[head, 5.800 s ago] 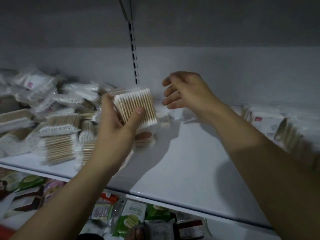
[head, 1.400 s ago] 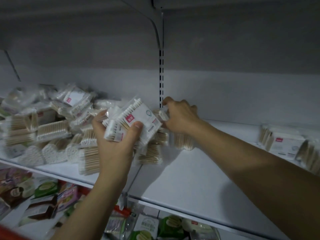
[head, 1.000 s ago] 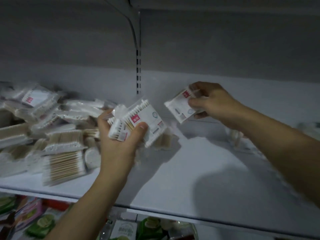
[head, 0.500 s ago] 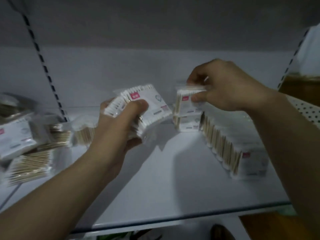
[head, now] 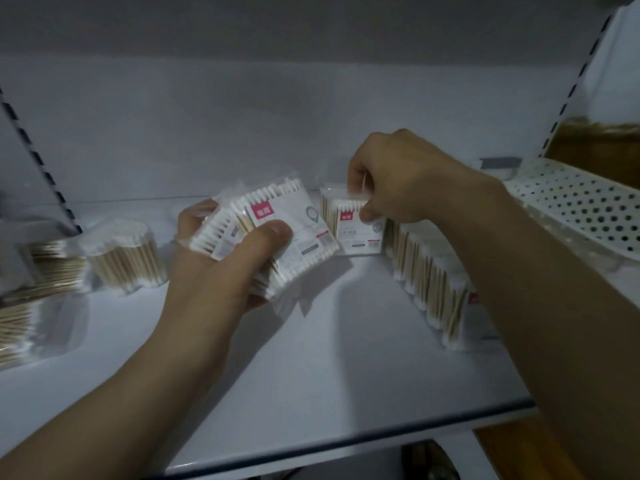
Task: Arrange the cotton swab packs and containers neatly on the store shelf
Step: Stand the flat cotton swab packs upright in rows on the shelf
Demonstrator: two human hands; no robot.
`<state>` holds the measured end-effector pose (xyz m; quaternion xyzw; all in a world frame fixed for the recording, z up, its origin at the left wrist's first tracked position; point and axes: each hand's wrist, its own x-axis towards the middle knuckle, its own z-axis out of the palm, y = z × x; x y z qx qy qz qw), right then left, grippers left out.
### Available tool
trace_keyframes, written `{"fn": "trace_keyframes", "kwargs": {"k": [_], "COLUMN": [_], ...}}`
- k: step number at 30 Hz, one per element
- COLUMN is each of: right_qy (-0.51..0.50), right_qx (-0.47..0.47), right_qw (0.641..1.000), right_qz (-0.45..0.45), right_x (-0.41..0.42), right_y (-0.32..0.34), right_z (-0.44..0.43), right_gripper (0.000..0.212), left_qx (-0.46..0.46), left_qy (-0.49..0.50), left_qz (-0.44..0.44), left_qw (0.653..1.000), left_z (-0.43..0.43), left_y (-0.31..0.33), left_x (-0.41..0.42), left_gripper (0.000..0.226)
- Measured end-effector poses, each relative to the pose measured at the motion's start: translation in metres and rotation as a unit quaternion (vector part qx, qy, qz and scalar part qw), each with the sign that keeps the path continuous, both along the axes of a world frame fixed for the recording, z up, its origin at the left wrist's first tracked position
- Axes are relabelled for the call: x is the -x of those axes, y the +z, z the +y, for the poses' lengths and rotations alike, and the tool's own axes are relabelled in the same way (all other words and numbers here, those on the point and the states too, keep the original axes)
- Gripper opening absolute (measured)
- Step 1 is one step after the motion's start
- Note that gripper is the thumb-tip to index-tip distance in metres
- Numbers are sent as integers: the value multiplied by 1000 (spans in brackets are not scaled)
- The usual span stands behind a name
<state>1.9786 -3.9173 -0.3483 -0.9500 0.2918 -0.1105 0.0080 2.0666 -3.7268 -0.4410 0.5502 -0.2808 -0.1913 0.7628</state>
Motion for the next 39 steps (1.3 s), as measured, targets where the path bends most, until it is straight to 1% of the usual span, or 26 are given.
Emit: {"fn": "trace_keyframes", "kwargs": {"k": [3, 4, 6, 8, 11, 13, 14, 15, 16, 17, 18, 20, 21, 22, 23, 25, 26, 28, 30, 31, 33, 35, 39], "right_qy": [-6, -8, -9, -8, -9, -5, 5, 27, 62, 108, 158, 252, 285, 308, 314, 293, 277, 243, 199, 176, 133, 106, 81], "right_qx": [-2, 0, 7, 8, 0, 4, 13, 18, 4, -30, -74, -156, -174, -181, -187, -216, -232, -249, -243, -222, -129, -55, -32], "right_qw": [1000, 1000, 1000, 1000, 1000, 1000, 1000, 999, 997, 992, 982, 955, 943, 934, 930, 928, 928, 933, 945, 955, 981, 992, 996], "right_qz": [11, 13, 13, 5, 14, 30, 25, 2, -34, -67, -75, -27, -9, -12, -33, -80, -91, -96, -94, -85, -54, -31, -1], "right_x": [0, -1, -1, -2, -1, 0, 1, 3, 5, 8, 11, 16, 16, 15, 15, 18, 21, 33, 42, 43, 40, 33, 21], "right_y": [-4, -5, -5, -4, -5, -6, -4, -1, 4, 9, 15, 21, 21, 20, 19, 20, 22, 26, 29, 29, 25, 15, -4], "right_z": [0, 0, 1, 2, 1, -1, -1, 0, 3, 8, 16, 35, 41, 43, 42, 35, 30, 20, 12, 7, 0, -2, -4], "right_gripper": [34, 33, 31, 28, 23, 23, 23, 21, 16, 14, 17, 29, 33, 34, 32, 28, 30, 37, 42, 41, 37, 36, 38], "left_qx": [2, 10, 30, 31, 20, 20, 21, 23, 25, 29, 35, 49, 56, 59, 59, 51, 47, 41, 37, 33, 18, 6, -2], "left_qy": [2, -3, -26, -47, -63, -72, -77, -83, -88, -91, -93, -102, -105, -108, -113, -120, -117, -93, -59, -42, -8, 18, 20], "left_qz": [10, 21, 63, 87, 78, 76, 77, 79, 82, 85, 87, 88, 87, 83, 78, 70, 74, 100, 101, 88, 45, 8, -25], "left_qw": [1000, 1000, 997, 995, 995, 994, 994, 993, 992, 992, 991, 990, 989, 989, 989, 989, 989, 990, 992, 995, 999, 1000, 999], "left_z": [2, 3, 3, 3, 3, 4, 4, 4, 5, 5, 5, 5, 5, 5, 6, 7, 8, 8, 8, 7, 7, 6, 6], "left_y": [-4, -6, -9, -11, -11, -11, -11, -11, -10, -10, -9, -7, -6, -5, -4, -4, -5, -6, -7, -8, -10, -12, -13], "left_x": [1, 1, 3, 7, 10, 11, 10, 11, 11, 10, 10, 11, 12, 14, 14, 13, 12, 10, 7, 6, 4, 2, 3], "left_gripper": [65, 67, 65, 66, 69, 68, 68, 68, 68, 69, 69, 70, 71, 71, 69, 62, 59, 61, 64, 64, 62, 58, 57]}}
